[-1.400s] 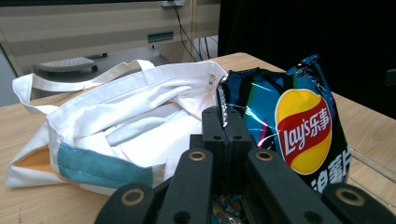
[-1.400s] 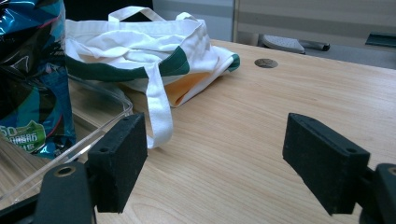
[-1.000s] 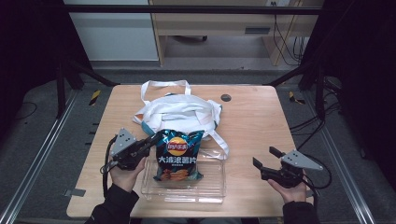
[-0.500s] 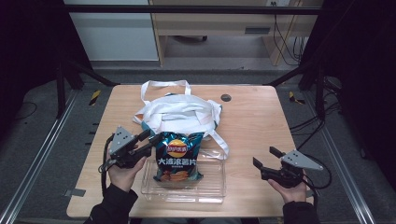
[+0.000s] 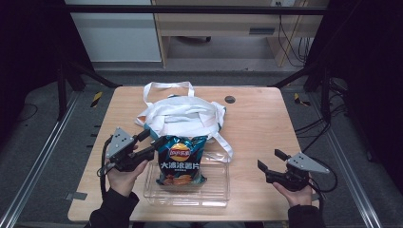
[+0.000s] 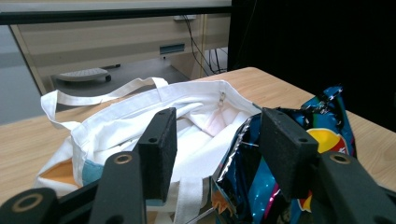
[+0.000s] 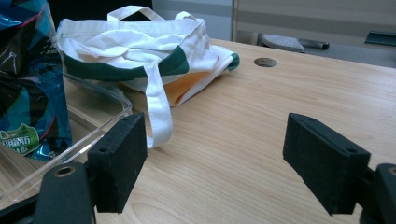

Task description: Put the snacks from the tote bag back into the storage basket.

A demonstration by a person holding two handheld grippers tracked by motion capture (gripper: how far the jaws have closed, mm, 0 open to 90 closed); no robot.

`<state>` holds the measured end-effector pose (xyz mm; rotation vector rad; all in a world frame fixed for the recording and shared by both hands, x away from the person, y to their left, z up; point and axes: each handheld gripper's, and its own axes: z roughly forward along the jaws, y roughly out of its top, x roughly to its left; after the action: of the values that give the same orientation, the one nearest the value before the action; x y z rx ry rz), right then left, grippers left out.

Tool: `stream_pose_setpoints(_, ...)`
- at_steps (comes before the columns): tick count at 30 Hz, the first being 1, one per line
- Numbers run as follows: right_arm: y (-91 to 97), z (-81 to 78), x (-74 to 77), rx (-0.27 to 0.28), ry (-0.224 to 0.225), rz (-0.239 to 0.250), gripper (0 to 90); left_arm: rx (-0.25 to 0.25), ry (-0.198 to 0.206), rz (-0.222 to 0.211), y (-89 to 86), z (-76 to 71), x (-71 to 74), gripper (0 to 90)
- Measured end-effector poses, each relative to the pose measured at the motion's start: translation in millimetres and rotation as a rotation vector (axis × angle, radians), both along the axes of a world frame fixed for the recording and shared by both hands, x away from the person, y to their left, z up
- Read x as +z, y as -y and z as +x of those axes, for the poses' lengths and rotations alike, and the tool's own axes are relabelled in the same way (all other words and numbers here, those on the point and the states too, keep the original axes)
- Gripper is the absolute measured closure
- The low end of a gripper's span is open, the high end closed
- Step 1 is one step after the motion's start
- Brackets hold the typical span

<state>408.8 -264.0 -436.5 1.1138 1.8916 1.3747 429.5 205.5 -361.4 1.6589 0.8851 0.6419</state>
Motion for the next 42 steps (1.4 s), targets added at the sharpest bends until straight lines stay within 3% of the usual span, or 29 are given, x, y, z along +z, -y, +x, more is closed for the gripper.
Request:
stream_pose_setpoints(9, 1.0, -0.3, 0.2, -0.005, 0.001, 0.001, 21.7, -0.006, 0.001, -0.008, -7.4, -2.0, 5.4, 42.7)
stream_pose_setpoints(16, 1.4, -0.7, 0.1, -0.013, 0.0, 0.003, 20.3, 0.019, -0.005, -0.028, -24.7, 0.1, 4.5, 39.3)
stream_pose_setpoints(21, 2.2, -1.1, -0.2, -0.023, 0.0, 0.006, 18.7, 0.042, 0.004, -0.019, -34.1, 1.2, 0.2, 38.3)
stream_pose_setpoints(26, 3.9, -0.7, -0.9, -0.032, -0.001, 0.007, 17.8, 0.063, 0.008, 0.018, -46.2, -2.1, -10.4, 37.7)
stream_pose_setpoints(32, 3.9, -0.4, -1.3, -0.038, -0.007, 0.006, 17.2, 0.108, 0.005, 0.006, -68.5, -4.6, -25.6, 37.1)
stream_pose_setpoints(42, 7.4, 1.5, -3.7, -0.057, -0.023, 0.001, 16.8, 0.146, -0.007, 0.039, -89.1, -8.7, -54.1, 34.5)
